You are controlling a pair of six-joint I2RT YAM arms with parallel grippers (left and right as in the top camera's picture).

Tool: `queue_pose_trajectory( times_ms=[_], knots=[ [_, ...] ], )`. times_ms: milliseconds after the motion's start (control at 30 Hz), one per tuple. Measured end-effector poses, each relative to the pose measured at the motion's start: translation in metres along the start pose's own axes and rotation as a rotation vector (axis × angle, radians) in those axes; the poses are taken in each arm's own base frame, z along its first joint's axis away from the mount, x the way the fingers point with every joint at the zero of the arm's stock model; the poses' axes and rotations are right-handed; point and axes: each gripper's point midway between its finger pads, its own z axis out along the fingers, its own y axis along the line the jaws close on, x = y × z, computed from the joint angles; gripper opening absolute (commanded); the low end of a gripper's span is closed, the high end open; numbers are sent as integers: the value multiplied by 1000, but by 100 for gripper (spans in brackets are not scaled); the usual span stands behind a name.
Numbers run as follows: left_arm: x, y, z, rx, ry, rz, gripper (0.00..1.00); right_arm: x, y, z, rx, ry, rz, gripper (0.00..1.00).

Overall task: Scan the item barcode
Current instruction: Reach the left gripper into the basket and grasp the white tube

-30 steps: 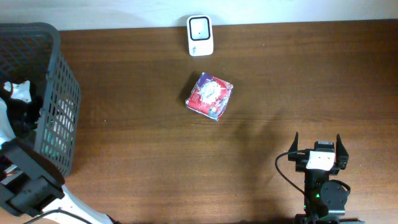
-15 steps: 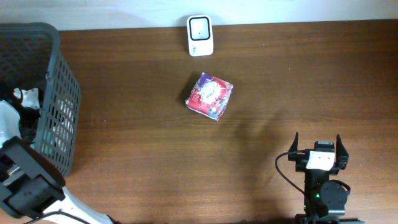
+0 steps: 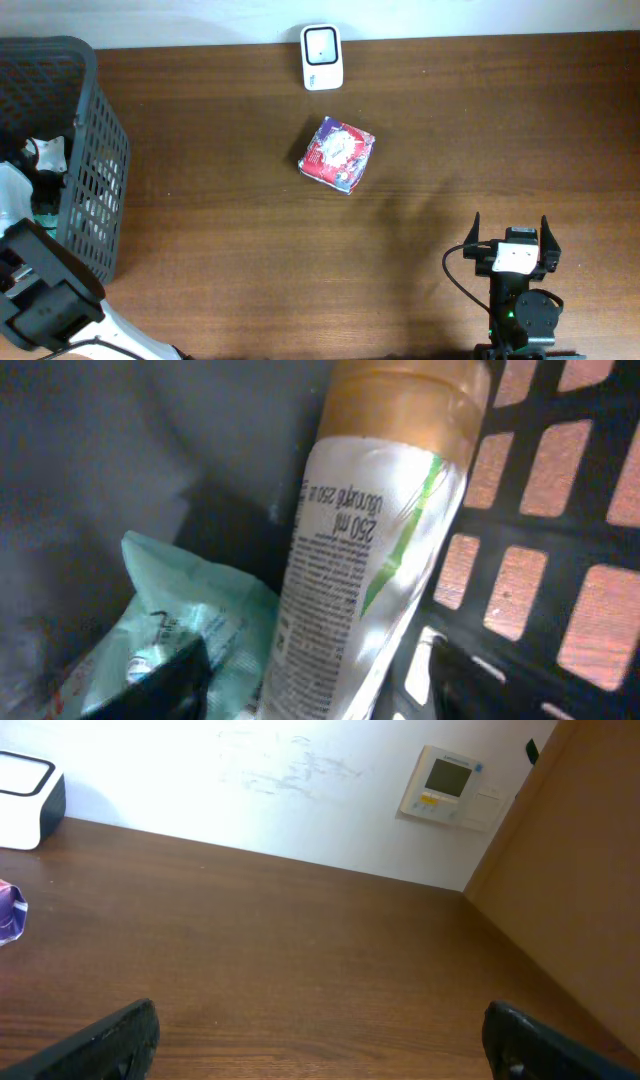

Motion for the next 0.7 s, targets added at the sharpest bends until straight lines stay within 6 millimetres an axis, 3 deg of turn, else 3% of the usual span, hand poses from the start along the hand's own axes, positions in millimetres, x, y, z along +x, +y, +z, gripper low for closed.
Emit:
queue_pose_trajectory(
  times_ms=[100,167,267,333,400,500,633,700],
  knots=[
    [-1,11,1,-76,5,-25,70,0,0,0,0,0,0,99],
    [4,18,-10,-122,47,-72,68,0,0,0,0,0,0,99],
    [-26,24,-44,-168,-23,-82,67,0,0,0,0,0,0,98],
    [-30,22,-55,-172,-41,-77,72,0,0,0,0,0,0,99],
    [-30,13,-52,-122,-40,-37,71,0,0,0,0,0,0,98],
    [-17,7,-36,-77,-14,20,48,0,0,0,0,0,0,98],
    [0,8,-10,-59,4,38,70,0,0,0,0,0,0,99],
    [1,5,-5,-38,-4,46,70,0,0,0,0,0,0,98]
  ],
)
